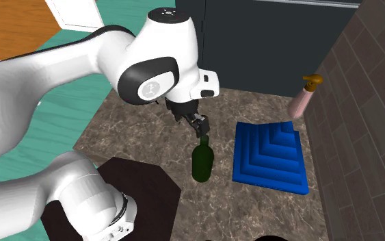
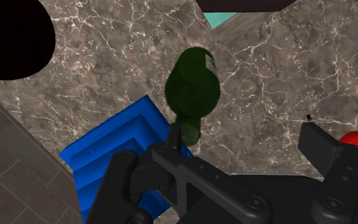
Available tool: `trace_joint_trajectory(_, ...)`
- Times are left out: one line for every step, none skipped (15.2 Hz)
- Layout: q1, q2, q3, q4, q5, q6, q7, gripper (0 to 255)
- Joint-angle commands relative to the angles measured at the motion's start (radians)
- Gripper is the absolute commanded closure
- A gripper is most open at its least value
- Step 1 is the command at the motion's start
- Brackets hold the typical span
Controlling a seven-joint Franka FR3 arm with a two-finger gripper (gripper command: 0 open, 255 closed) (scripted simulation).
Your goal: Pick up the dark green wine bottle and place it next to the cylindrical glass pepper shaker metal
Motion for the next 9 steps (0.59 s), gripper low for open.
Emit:
trace_joint_trajectory(-0.014, 0.022, -0.036, -0.035, -0.017, 0.073, -0.024, 0)
trace_joint_trajectory(-0.021, 0.036, -0.054, -0.049, -0.025, 0.109, -0.036, 0)
trace_joint_trajectory(-0.027, 0.053, -0.073, -0.061, -0.033, 0.145, -0.048, 0)
trace_joint_trajectory(-0.031, 0.064, -0.085, -0.068, -0.037, 0.168, -0.056, 0)
trace_joint_trajectory(-0.032, 0.068, -0.087, -0.079, -0.038, 0.183, -0.056, 0)
trace_joint_trajectory(-0.032, 0.073, -0.089, -0.089, -0.040, 0.198, -0.056, 0)
trace_joint_trajectory(-0.032, 0.077, -0.091, -0.100, -0.041, 0.213, -0.055, 0)
trace_joint_trajectory(-0.033, 0.082, -0.093, -0.110, -0.043, 0.228, -0.055, 0)
trace_joint_trajectory(-0.033, 0.087, -0.095, -0.120, -0.044, 0.243, -0.055, 0)
